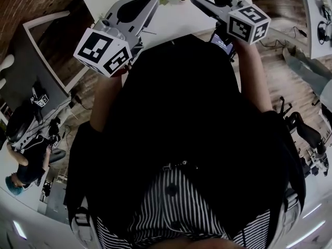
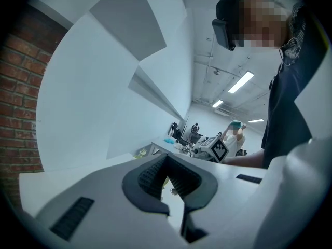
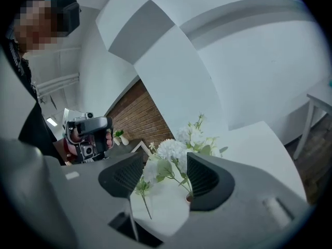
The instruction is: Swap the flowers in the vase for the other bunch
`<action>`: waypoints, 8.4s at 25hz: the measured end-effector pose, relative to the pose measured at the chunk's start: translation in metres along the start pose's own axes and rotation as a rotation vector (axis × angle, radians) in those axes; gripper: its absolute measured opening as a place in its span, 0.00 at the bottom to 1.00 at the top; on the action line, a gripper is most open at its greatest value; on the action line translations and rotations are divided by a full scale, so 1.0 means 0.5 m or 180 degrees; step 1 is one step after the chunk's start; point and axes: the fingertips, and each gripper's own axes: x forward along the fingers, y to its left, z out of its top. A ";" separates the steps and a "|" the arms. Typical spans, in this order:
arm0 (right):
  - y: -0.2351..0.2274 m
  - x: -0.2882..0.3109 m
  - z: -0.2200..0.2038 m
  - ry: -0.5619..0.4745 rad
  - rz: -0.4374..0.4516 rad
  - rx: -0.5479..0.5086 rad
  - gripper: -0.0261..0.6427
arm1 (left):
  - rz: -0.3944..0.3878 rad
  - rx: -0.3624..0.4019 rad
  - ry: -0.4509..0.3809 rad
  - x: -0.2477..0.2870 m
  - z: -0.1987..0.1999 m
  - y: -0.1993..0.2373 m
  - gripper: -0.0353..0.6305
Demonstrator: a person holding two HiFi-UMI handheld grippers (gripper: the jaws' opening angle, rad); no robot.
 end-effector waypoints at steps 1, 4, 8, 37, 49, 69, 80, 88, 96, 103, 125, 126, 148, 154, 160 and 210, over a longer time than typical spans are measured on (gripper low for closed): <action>-0.006 0.002 -0.005 0.0009 -0.0012 0.0032 0.43 | 0.0009 -0.0006 0.0000 0.001 0.001 0.003 0.06; -0.021 0.011 -0.023 0.0057 -0.0035 0.0076 0.45 | 0.0027 -0.0038 0.0015 0.004 0.001 0.008 0.06; -0.035 0.024 -0.056 0.0161 -0.0035 0.0120 0.50 | 0.0048 -0.0054 0.0035 0.006 -0.005 0.014 0.06; -0.134 0.191 -0.207 0.0776 -0.0117 -0.0030 0.31 | 0.0616 -0.0191 -0.0088 -0.093 0.001 0.069 0.06; -0.154 0.167 -0.207 0.0829 -0.0207 -0.0064 0.09 | 0.0660 -0.0228 -0.0126 -0.096 -0.011 0.062 0.06; -0.117 0.133 -0.145 0.0646 -0.0191 -0.0223 0.07 | 0.0468 -0.0089 -0.0152 -0.088 0.015 0.044 0.06; -0.071 0.100 -0.083 0.0523 -0.0174 -0.0444 0.06 | 0.0315 -0.0023 -0.0168 -0.080 0.023 0.037 0.06; -0.043 0.058 -0.022 0.0396 -0.0216 -0.0631 0.06 | 0.0218 0.0044 -0.0189 -0.065 0.034 0.028 0.06; 0.005 0.041 0.027 0.0298 -0.0212 -0.0806 0.06 | 0.0182 0.0019 -0.0235 -0.074 0.033 0.032 0.06; 0.031 0.021 0.069 0.0241 -0.0173 -0.0892 0.06 | 0.0238 0.0008 -0.0312 -0.083 0.028 0.035 0.06; 0.151 0.144 0.006 0.1252 0.0592 -0.1099 0.06 | 0.0737 -0.0292 -0.0561 -0.190 -0.011 0.104 0.06; 0.153 0.155 -0.003 0.1313 0.0628 -0.1082 0.06 | 0.0770 -0.0311 -0.0580 -0.198 -0.014 0.107 0.06; 0.040 0.354 -0.304 0.2463 0.0616 -0.0078 0.06 | 0.1279 -0.0563 -0.0467 -0.310 -0.103 0.100 0.06; 0.000 0.409 -0.366 0.2662 0.0415 -0.0015 0.06 | 0.1360 -0.0559 -0.0449 -0.334 -0.112 0.079 0.06; -0.023 0.480 -0.409 0.2739 0.0183 0.0139 0.06 | 0.1445 -0.0601 -0.0455 -0.382 -0.123 0.101 0.06; 0.222 0.641 -0.550 0.3573 0.0612 -0.1367 0.43 | 0.2185 -0.1139 -0.0830 -0.586 -0.259 0.100 0.06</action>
